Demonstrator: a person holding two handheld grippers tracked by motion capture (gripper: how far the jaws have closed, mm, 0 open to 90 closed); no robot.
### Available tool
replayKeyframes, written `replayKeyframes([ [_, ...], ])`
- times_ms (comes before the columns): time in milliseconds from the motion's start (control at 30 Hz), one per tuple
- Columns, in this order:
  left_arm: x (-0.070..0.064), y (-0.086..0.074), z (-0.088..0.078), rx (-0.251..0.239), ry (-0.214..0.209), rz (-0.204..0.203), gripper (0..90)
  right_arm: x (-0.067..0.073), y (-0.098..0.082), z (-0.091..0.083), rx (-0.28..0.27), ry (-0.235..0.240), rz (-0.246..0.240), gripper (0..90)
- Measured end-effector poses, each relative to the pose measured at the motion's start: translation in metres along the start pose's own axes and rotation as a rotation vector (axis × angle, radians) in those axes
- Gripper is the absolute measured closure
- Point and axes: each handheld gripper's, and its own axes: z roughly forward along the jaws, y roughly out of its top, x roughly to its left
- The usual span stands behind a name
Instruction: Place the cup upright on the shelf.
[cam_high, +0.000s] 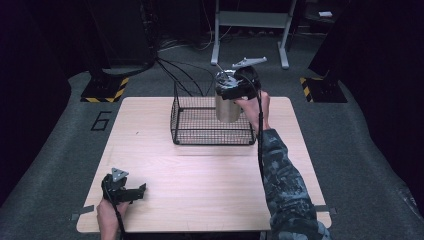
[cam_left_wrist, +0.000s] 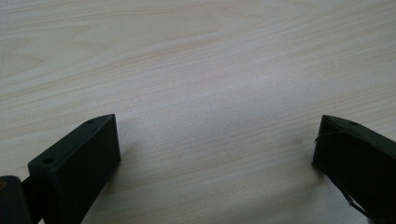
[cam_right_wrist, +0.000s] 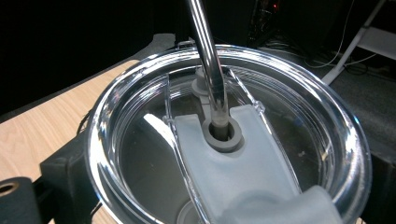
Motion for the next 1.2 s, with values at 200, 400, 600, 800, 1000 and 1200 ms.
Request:
replayKeyframes([
  [200, 0.0, 0.0, 0.0, 0.0, 0.001, 0.0, 0.4, -0.003, -0.002, 0.009, 0.011, -0.015, 0.022, 3.6],
  [400, -0.001, 0.0, 0.0, 0.0, -0.001, -0.008, 0.4, -0.005, -0.005, 0.022, 0.036, -0.028, 0.037, 3.5],
  [600, 0.0, 0.0, 0.0, 0.0, 0.002, 0.0, 0.4, -0.008, -0.011, 0.034, 0.039, -0.034, 0.051, 3.5],
  [800, 0.0, 0.0, 0.0, 0.0, 0.0, -0.001, 0.4, -0.009, -0.017, 0.046, 0.06, -0.039, 0.071, 3.5],
  [1000, 0.0, 0.0, 0.0, 0.004, -0.002, -0.004, 0.4, -0.007, -0.024, 0.063, 0.079, -0.036, 0.078, 3.5],
  [1200, 0.0, 0.0, 0.0, 0.0, -0.001, -0.006, 0.4, -0.005, -0.032, 0.076, 0.112, -0.042, 0.084, 3.5],
])
